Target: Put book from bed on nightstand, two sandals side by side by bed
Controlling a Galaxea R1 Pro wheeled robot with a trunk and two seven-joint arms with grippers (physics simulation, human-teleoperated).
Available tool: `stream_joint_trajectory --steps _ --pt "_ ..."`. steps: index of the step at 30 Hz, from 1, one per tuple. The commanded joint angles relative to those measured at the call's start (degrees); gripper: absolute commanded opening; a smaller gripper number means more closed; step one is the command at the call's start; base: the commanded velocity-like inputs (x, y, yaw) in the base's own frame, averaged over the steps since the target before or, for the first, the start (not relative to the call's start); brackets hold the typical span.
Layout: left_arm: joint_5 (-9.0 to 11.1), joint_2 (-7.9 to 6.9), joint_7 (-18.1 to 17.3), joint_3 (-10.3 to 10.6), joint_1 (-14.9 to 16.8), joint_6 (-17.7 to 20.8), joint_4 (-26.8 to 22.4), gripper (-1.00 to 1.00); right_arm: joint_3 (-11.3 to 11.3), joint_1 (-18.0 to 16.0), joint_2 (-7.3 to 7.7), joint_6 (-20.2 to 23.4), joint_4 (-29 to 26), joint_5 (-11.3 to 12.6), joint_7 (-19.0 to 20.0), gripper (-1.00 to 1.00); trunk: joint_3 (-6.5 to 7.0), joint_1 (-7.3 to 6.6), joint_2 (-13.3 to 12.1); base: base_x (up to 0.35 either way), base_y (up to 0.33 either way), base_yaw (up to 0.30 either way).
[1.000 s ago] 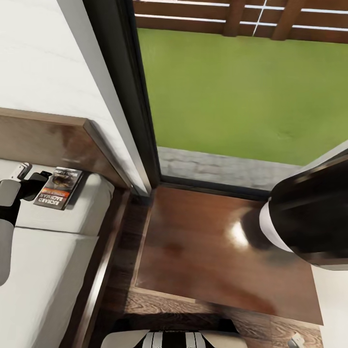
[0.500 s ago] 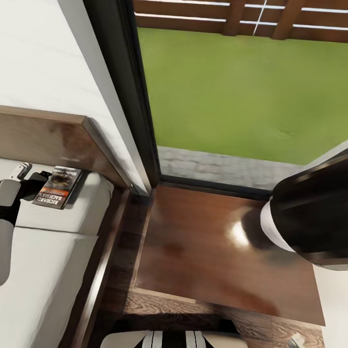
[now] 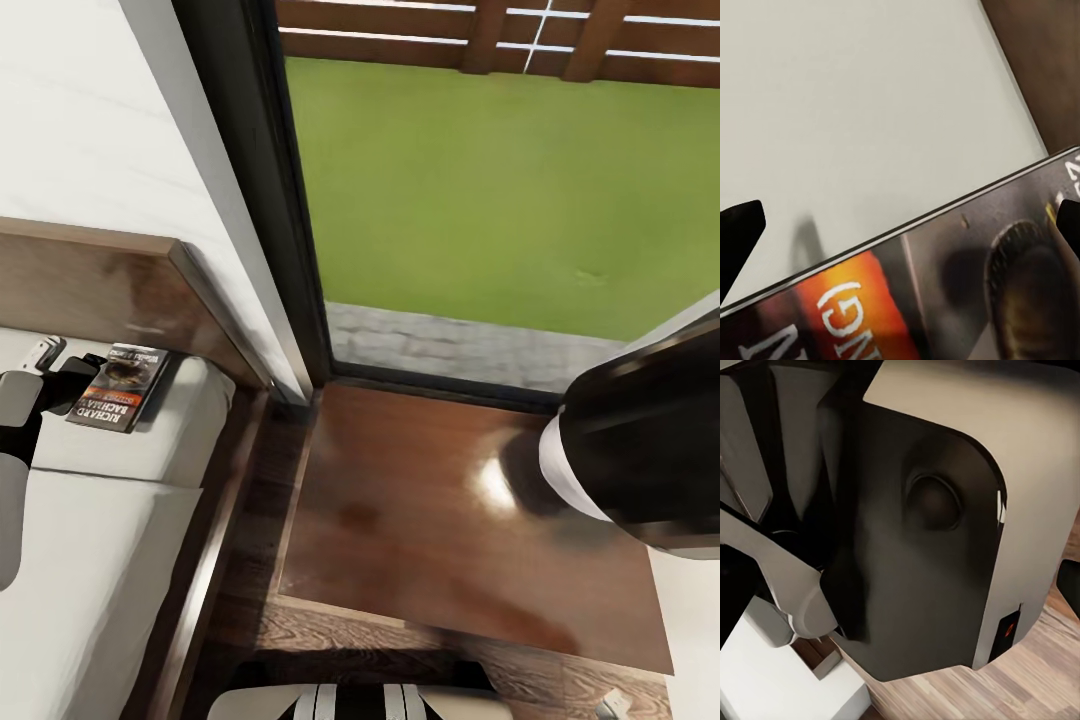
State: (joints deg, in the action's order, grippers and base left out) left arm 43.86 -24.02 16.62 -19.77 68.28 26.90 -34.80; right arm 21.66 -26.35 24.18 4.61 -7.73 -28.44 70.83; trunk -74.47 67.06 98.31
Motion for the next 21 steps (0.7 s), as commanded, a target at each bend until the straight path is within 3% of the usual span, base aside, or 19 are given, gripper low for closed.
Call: stream_joint_trajectory --steps 1,21 --pt "1.4 0.02 0.4 -0.1 0.0 0.2 0.1 1.00 0.5 0.0 -0.01 0.5 -0.1 -0.4 0.3 1.00 -0.03 0.01 0.0 0.000 0.000 0.000" --pt "1.4 0.08 0.4 0.0 -0.1 0.2 0.1 1.00 0.5 0.0 -0.01 0.5 -0.1 -0.4 0.3 1.00 -0.03 0.01 0.0 0.000 0.000 0.000"
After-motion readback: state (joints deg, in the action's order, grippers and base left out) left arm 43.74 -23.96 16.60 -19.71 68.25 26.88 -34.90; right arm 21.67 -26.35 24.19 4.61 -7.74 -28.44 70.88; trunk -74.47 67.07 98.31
